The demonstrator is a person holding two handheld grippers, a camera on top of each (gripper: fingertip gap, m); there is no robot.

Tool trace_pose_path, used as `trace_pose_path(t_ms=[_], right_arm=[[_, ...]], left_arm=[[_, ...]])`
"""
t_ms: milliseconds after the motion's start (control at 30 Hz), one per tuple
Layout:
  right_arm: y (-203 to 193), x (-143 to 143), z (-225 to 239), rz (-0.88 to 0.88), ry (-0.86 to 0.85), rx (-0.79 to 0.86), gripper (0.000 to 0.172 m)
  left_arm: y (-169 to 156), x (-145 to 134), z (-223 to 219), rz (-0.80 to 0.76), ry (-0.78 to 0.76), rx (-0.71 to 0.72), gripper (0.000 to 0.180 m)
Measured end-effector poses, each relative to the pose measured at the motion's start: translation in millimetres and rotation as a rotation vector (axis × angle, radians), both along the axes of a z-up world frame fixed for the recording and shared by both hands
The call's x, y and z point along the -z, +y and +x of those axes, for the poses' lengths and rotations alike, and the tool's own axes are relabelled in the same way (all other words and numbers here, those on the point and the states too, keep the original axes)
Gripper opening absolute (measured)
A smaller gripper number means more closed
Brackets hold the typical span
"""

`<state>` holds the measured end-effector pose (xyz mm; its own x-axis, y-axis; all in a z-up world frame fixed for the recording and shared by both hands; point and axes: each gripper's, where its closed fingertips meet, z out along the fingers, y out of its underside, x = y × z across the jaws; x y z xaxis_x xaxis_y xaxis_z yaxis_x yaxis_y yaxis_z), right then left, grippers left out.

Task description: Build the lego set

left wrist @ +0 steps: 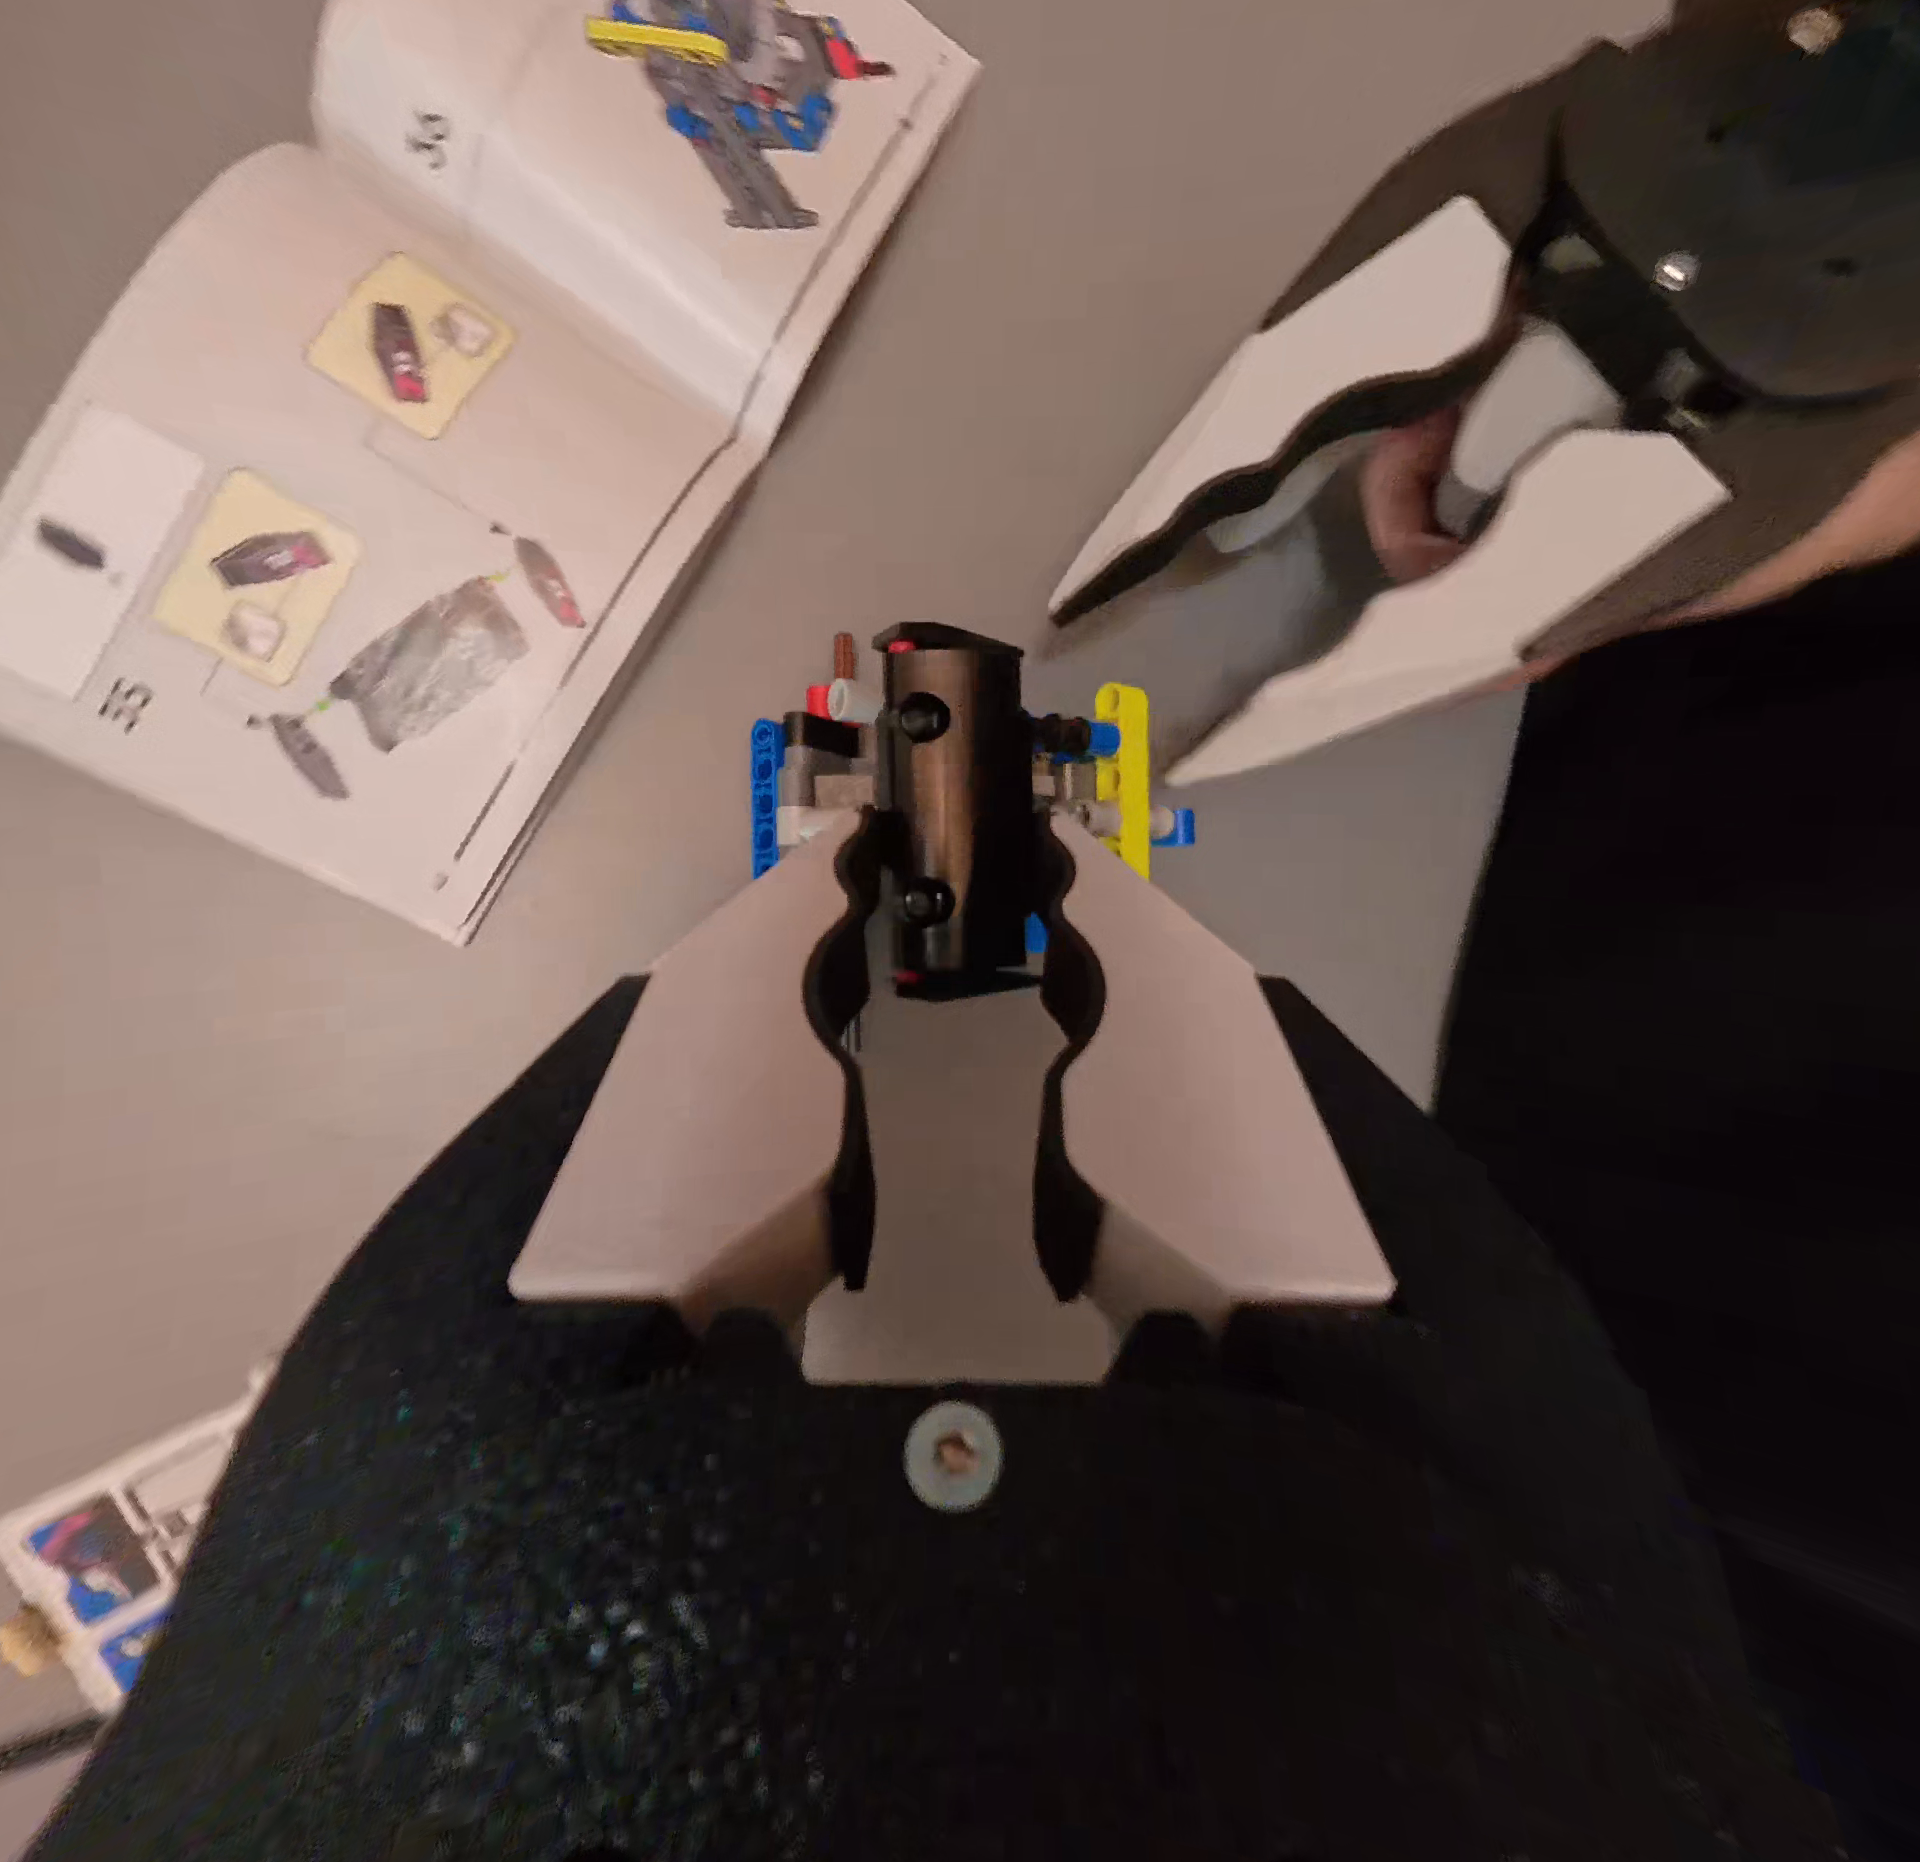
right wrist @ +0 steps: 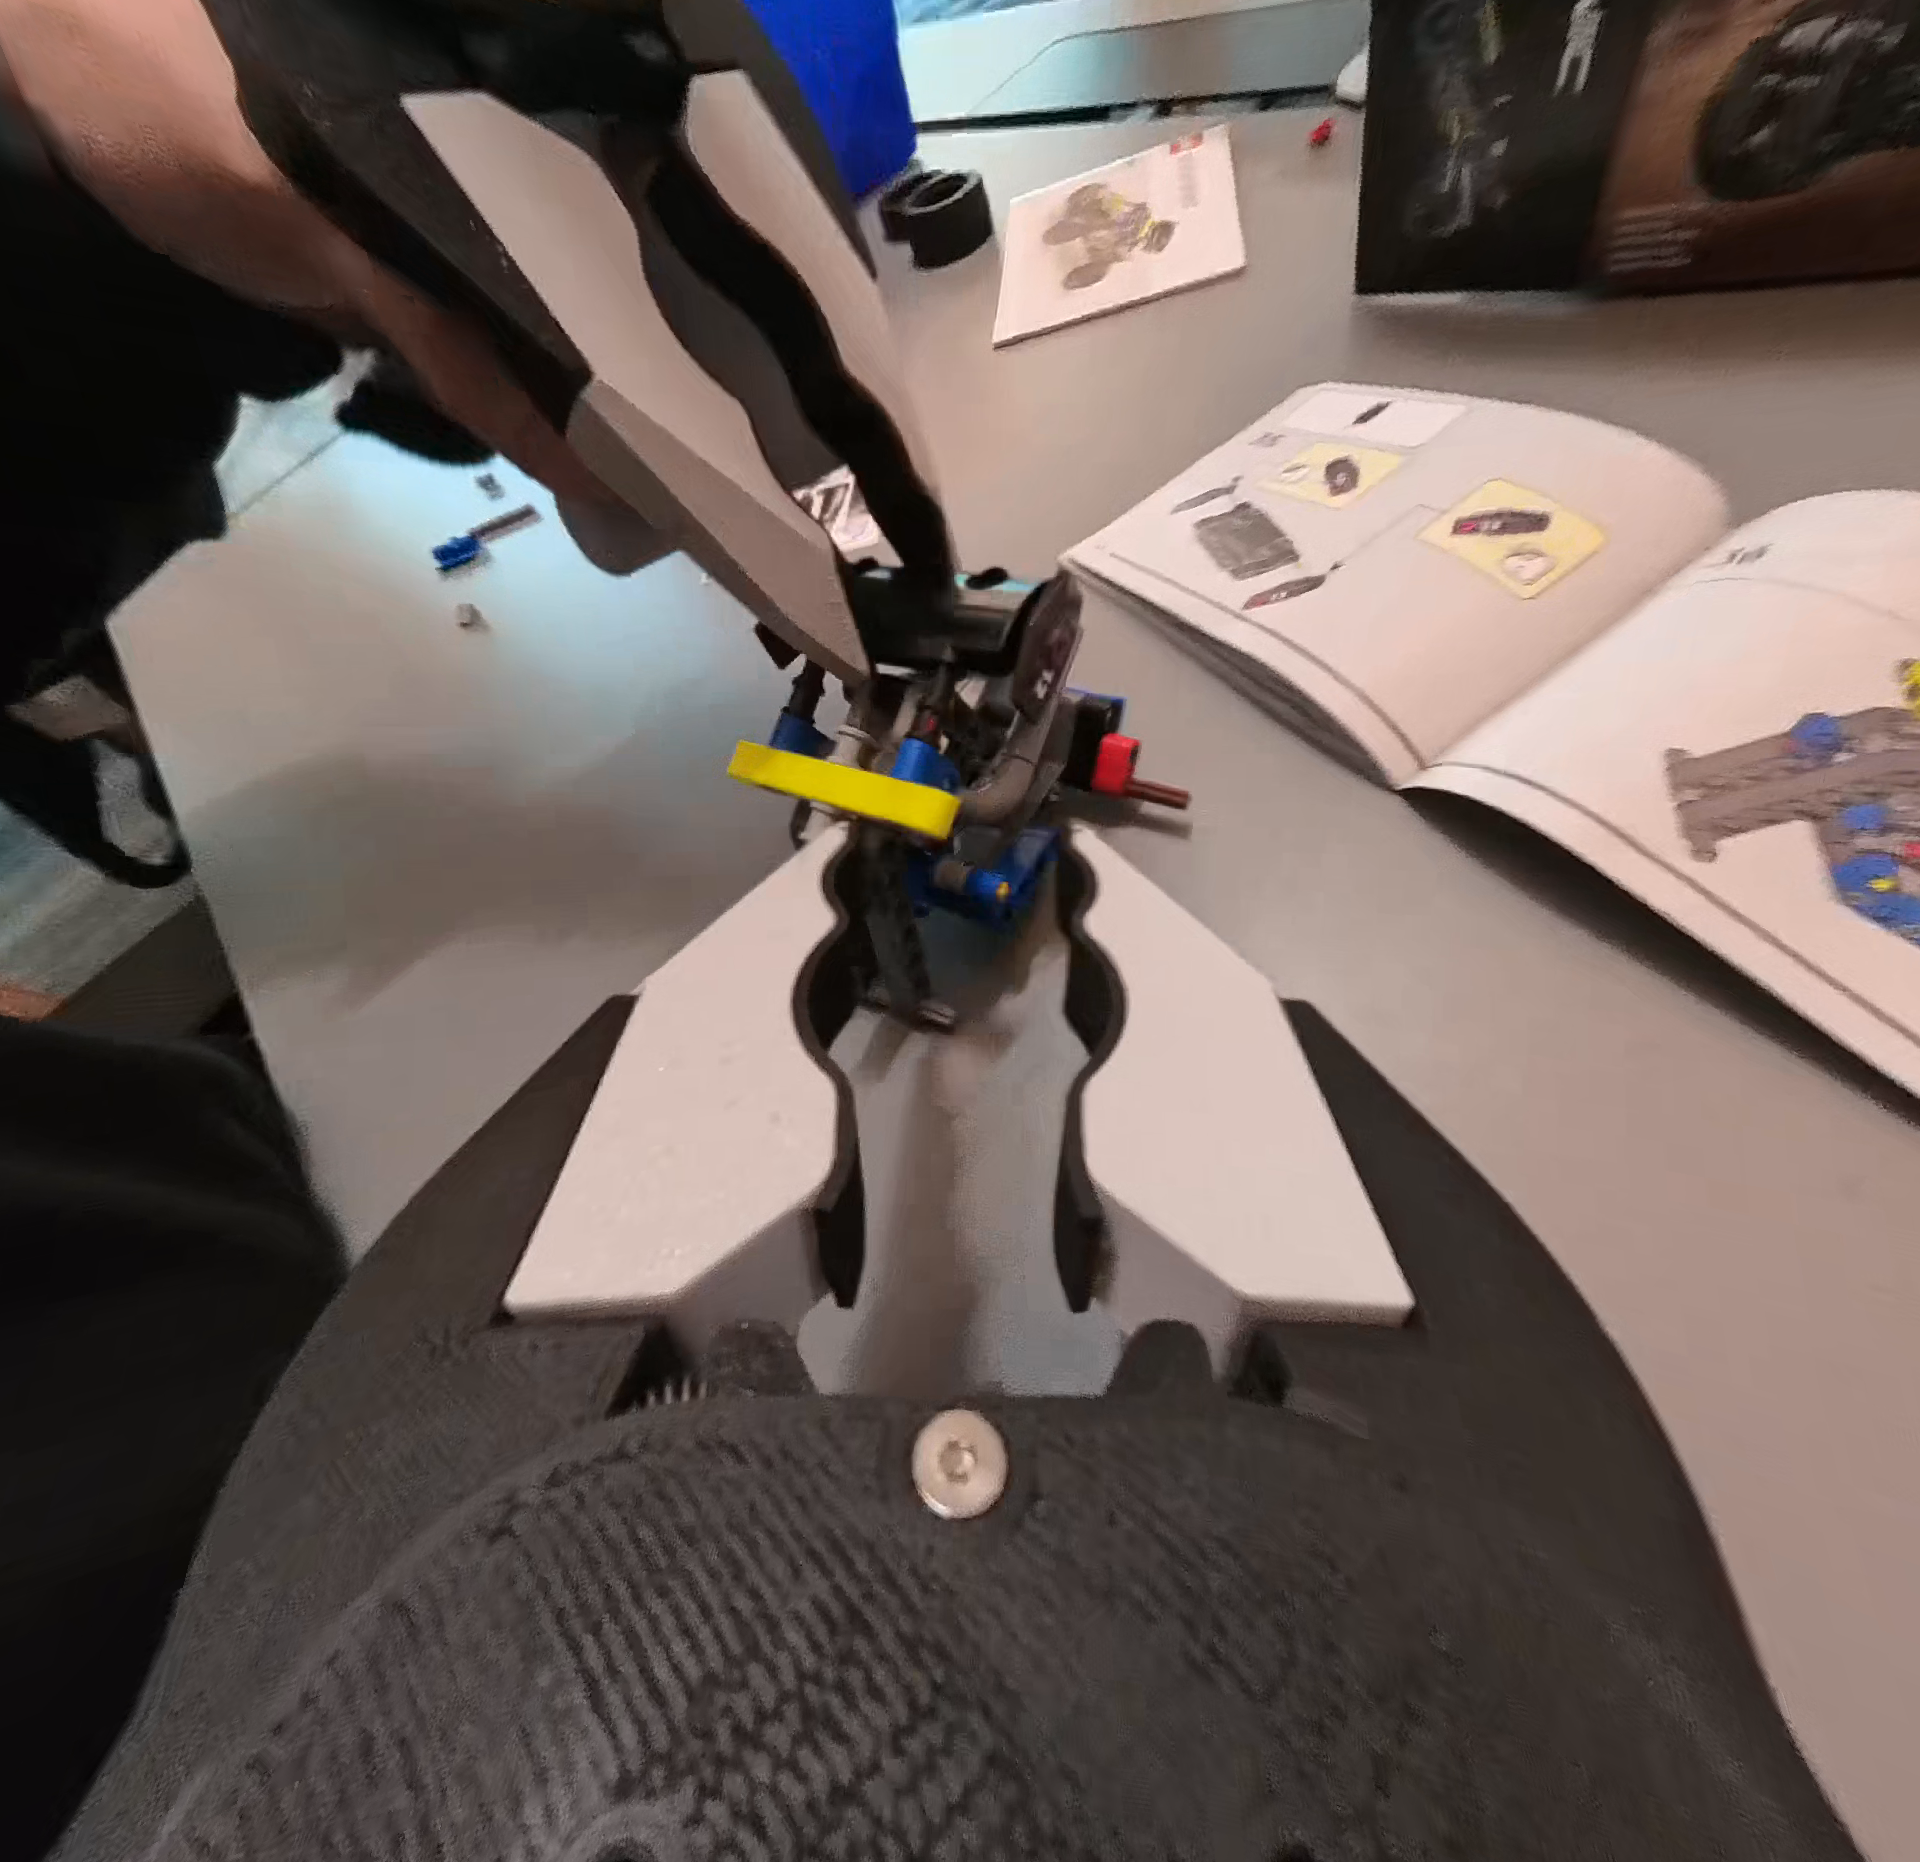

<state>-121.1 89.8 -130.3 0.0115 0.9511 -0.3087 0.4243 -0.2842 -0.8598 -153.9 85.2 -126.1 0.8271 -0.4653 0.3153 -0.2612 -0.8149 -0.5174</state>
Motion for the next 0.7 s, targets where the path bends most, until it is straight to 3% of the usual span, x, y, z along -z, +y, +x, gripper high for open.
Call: trace_pose_path(t_ms=[100,233,333,433,700], right_arm=[[-10,-7,-6,0.044,0.021,-0.021,0.054],[-12,-6,-22,0.188,0.020,-0.014,0.067],[-17,-16,-39,0.244,0.083,-0.044,0.054],[-13,-8,-45,0.290,0.045,-0.075,0.042],[-19,-6,-38,0.265,0.076,-0.188,0.046]], left_arm=[[1,0,-5,0.054,-0.008,-0.164,0.026],[1,-5,-10,0.155,-0.022,-0.349,0.026],[2,-10,-8,0.216,-0.045,-0.444,0.026],[1,-9,-10,0.231,-0.091,-0.526,0.025],[-3,-7,-10,0.193,-0.409,-0.619,0.019]])
